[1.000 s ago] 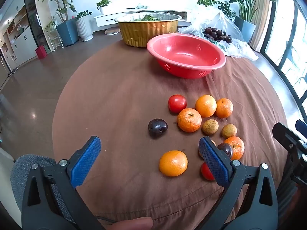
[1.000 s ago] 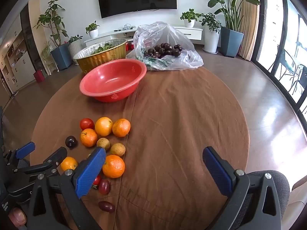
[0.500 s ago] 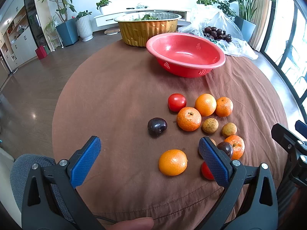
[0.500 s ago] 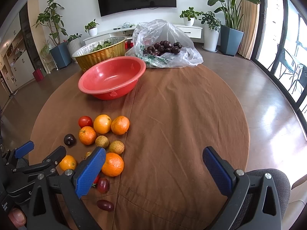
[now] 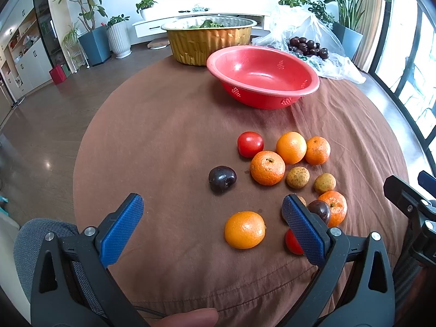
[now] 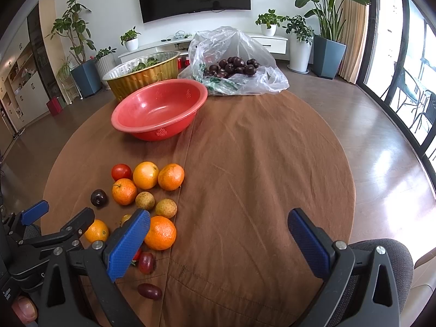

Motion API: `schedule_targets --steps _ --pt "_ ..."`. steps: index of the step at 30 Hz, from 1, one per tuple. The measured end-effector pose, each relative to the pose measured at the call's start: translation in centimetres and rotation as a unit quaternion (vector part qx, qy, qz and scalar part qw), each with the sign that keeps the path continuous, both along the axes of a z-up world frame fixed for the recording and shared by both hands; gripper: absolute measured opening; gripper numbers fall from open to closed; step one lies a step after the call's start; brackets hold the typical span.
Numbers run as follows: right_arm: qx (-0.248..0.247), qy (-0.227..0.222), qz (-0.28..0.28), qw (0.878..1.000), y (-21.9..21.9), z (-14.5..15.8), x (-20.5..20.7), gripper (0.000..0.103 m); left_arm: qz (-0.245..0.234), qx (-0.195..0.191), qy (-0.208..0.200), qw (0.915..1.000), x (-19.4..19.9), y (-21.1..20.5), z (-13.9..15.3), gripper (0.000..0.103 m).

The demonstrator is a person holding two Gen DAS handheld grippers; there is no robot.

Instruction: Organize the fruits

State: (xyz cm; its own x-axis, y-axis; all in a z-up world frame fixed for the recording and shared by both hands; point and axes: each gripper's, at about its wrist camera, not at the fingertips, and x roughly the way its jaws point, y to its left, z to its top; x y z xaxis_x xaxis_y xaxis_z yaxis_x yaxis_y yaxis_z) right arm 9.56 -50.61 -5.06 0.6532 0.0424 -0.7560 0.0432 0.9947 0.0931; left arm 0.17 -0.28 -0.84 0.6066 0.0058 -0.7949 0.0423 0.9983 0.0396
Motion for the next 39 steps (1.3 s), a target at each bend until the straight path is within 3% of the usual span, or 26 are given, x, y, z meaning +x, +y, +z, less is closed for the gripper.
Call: schedule_targets --steps 39 --pt "0.001 0.002 0.0 1.0 0.11 -0.17 0.08 0.103 -0.007 0.0 0.006 1.0 -0.42 -0.63 -0.42 0.103"
